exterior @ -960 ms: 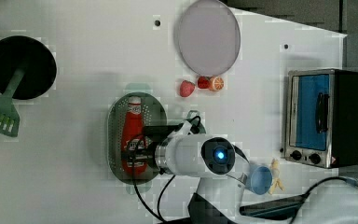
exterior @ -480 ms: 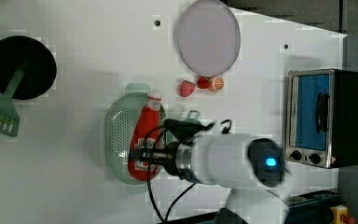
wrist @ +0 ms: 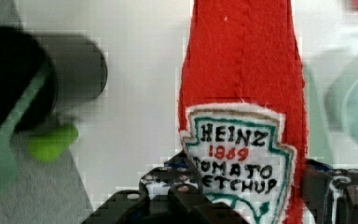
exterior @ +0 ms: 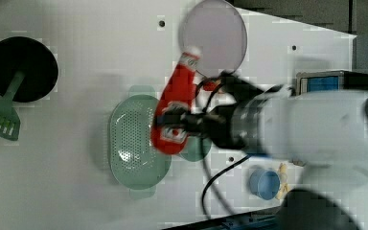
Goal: Pick ketchup from strainer and place it on the table
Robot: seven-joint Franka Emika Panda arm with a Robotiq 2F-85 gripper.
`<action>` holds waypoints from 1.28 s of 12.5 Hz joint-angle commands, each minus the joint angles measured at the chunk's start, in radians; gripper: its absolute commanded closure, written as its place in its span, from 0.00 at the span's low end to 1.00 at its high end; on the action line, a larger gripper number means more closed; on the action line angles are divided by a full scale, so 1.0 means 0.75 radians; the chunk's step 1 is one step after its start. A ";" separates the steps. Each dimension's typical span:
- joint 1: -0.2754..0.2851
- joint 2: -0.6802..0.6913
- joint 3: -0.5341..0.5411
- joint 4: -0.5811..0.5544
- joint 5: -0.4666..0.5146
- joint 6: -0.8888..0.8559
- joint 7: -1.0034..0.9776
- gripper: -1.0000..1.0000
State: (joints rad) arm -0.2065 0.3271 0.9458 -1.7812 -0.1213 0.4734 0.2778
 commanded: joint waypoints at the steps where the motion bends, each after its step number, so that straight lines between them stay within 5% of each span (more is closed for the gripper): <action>1: -0.158 -0.017 -0.097 0.048 -0.007 -0.148 -0.099 0.41; 8: -0.340 -0.108 -0.333 0.044 -0.066 -0.199 -0.384 0.41; 16: -0.384 -0.113 -0.543 -0.222 -0.066 -0.038 -0.674 0.41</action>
State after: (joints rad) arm -0.5269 0.2678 0.5220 -1.9180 -0.1804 0.4507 -0.1530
